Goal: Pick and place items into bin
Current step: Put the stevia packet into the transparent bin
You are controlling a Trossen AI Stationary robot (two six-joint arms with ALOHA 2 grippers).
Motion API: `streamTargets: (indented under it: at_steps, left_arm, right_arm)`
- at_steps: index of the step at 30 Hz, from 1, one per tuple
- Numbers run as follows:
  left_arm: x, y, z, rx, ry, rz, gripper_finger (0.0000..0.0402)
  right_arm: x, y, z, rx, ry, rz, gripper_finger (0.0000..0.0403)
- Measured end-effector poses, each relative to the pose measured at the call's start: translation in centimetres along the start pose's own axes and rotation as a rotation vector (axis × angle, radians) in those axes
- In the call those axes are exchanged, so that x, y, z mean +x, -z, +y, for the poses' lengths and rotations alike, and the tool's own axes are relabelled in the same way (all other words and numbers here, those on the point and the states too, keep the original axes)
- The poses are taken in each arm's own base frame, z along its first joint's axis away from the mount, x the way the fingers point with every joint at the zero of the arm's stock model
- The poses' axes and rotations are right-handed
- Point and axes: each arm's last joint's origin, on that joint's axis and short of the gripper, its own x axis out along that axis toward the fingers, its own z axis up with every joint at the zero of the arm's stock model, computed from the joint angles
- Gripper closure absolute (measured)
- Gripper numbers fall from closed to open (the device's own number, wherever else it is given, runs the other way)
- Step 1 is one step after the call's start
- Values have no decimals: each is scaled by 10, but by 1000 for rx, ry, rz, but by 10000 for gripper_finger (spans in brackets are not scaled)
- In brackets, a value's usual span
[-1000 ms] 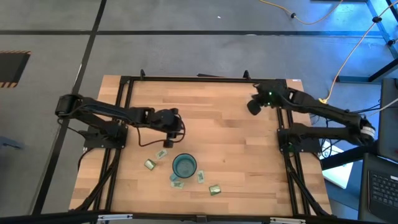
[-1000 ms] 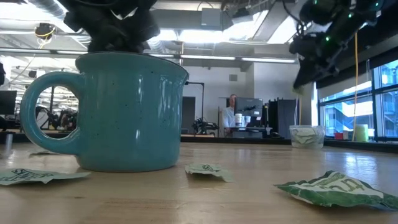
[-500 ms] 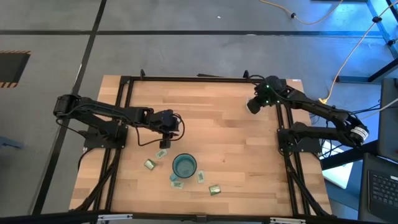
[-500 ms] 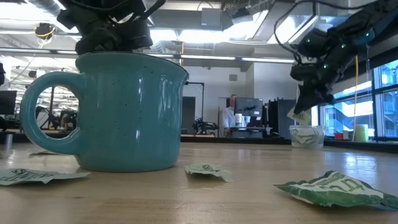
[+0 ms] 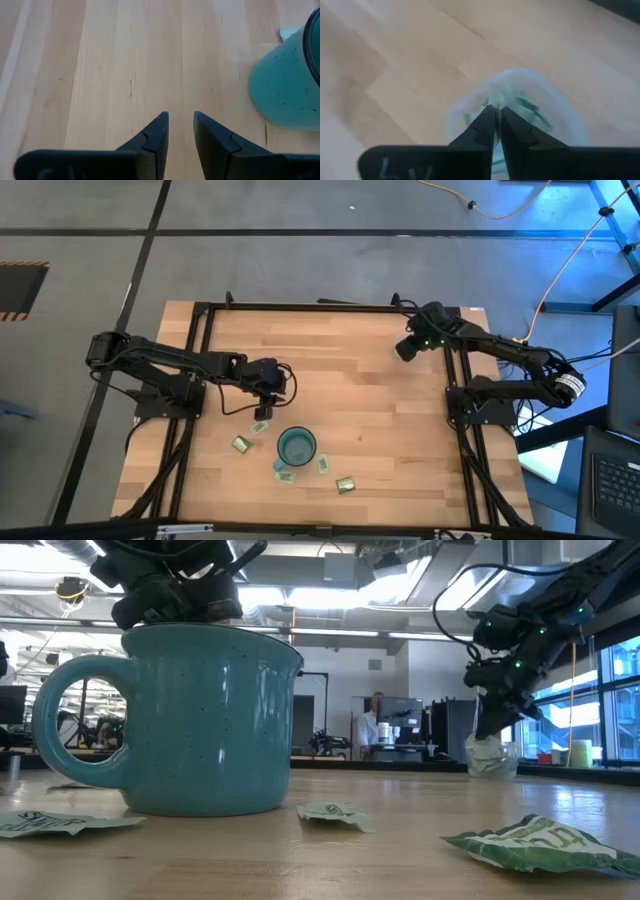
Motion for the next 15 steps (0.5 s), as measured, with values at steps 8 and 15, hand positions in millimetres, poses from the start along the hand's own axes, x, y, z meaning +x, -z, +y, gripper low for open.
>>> streamTargets:
  at_steps: [8, 15]
  left_arm:
    - [0, 1, 0, -9, 0, 8, 316]
    - [0, 2, 0, -18, -1, 20, 314]
  right_arm:
    - [-3, -2, -2, -19, 96, 5, 309]
    - [-14, -11, 1, -36, 100, 59, 243]
